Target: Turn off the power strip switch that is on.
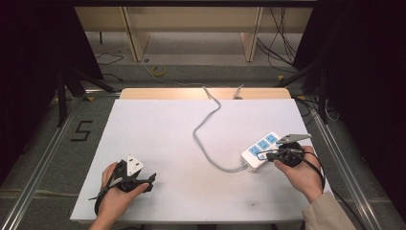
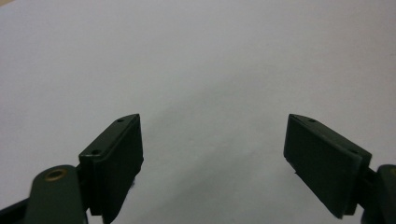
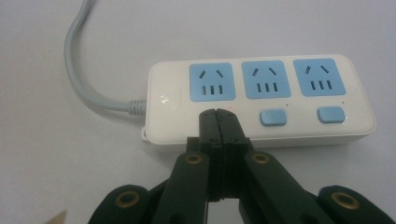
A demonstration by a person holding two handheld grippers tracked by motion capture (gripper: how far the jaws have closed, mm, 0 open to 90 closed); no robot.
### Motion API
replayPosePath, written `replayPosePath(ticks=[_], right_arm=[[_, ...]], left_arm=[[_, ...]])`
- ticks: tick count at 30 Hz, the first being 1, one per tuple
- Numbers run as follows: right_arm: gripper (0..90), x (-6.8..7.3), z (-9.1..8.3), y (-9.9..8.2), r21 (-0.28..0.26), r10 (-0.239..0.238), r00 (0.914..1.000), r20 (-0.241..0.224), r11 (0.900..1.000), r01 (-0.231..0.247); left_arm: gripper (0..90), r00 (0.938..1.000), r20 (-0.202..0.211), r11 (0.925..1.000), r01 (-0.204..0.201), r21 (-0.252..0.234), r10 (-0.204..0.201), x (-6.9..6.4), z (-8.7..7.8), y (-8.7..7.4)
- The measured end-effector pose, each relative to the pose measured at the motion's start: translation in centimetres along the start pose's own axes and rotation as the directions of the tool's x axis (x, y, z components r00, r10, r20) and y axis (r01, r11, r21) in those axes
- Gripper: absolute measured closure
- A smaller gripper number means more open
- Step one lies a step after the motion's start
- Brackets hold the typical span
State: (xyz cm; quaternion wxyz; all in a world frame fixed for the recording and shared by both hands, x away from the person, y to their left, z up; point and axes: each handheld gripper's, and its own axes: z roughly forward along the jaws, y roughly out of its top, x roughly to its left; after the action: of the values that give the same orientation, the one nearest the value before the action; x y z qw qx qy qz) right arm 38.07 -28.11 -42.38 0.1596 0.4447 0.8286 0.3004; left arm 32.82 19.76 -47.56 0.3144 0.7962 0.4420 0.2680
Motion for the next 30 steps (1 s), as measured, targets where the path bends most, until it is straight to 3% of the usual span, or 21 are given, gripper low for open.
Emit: replayPosePath(ticks=[30], right_arm=[[90.0, -0.2, 0.4, 1.2, 0.011, -0.004, 1.0, 0.005, 0.9999, 0.004]], left_arm=[[19.3, 1.0, 0.001, 1.0, -0.004, 0.001, 0.004, 0.0, 0.0, 0.0]])
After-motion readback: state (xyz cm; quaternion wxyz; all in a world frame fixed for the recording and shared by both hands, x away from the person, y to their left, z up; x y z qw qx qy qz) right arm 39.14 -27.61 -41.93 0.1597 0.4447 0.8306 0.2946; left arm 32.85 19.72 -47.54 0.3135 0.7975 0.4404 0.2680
